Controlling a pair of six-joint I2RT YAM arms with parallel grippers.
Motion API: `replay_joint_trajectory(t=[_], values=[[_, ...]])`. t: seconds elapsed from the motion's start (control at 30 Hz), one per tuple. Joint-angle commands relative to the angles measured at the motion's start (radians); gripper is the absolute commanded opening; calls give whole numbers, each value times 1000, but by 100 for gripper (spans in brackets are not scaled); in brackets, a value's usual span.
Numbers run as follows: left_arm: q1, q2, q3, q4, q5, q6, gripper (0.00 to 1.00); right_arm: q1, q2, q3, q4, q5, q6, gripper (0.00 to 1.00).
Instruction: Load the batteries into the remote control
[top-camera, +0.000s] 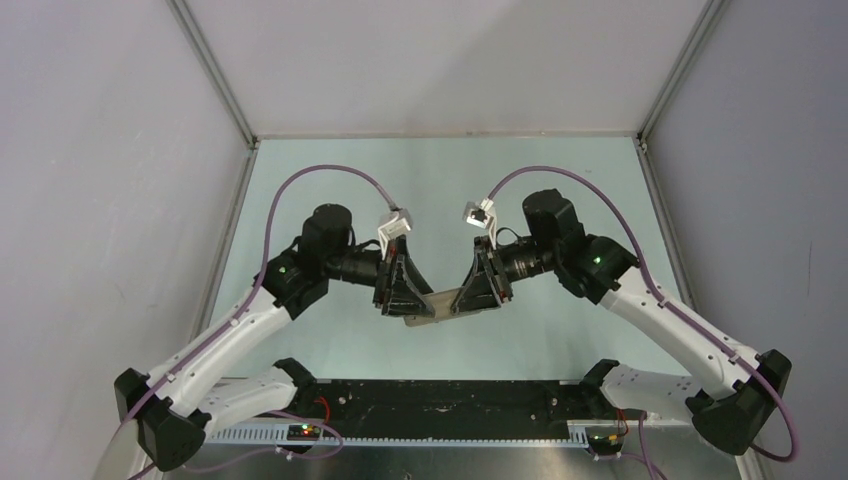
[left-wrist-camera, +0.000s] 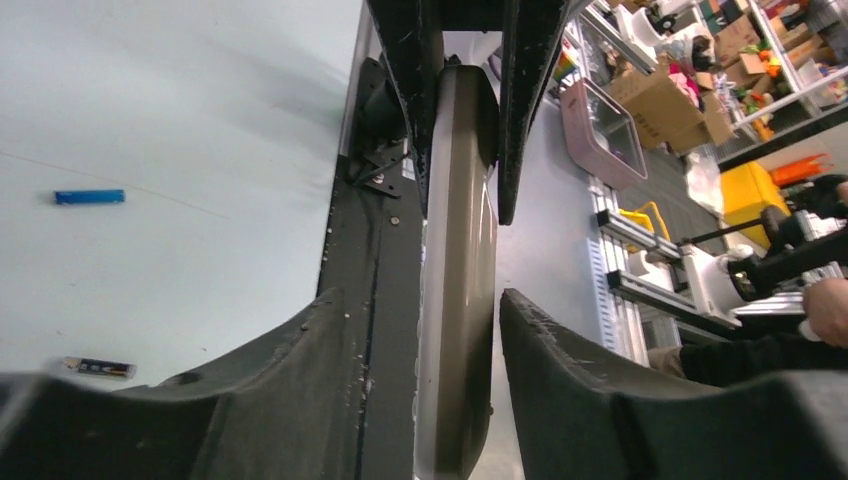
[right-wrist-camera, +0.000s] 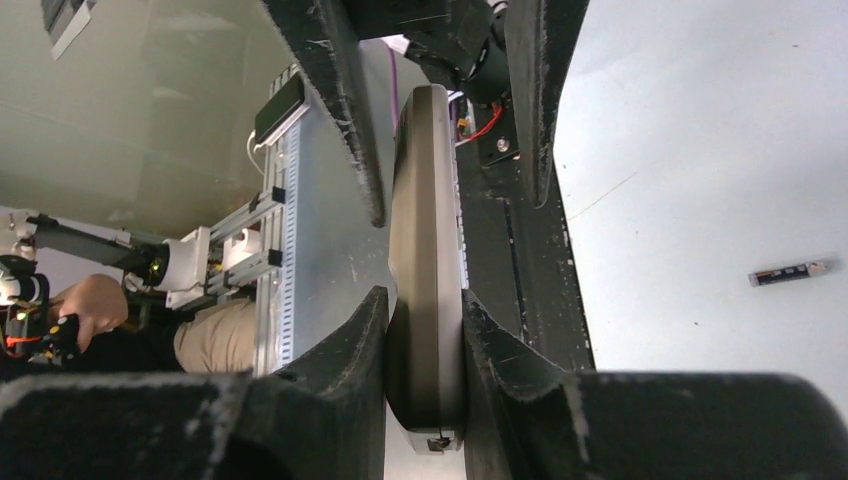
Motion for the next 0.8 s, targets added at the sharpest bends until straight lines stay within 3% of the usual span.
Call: replay_joint_trajectory(t=[0.0, 0.1, 0.23, 0.3, 0.4, 0.47, 0.6, 0.77], values=[[-17, 5, -7, 13, 56, 28, 52, -3, 2, 53, 17, -74, -15, 0], [-21, 12, -6, 12, 53, 29, 31, -6, 4, 55, 46, -86, 15, 0], [-23, 15, 5, 11, 36, 32, 13, -9, 11, 54, 74, -92, 56, 2], [-23, 14, 15, 10, 25, 31, 3, -12, 6, 54, 83, -74, 71, 17], [-23, 7, 37, 10, -15, 21, 0, -15, -7, 53, 105, -7, 105, 54], [-23, -7, 62, 10, -63, 5, 0, -19, -31, 35, 149, 72, 144, 72], [-24, -17, 143, 13, -219, -95, 0, -38, -139, -96, 376, 231, 309, 87], [-48, -1, 266, 17, -355, -211, 0, -30, -285, -286, 683, 520, 532, 93]])
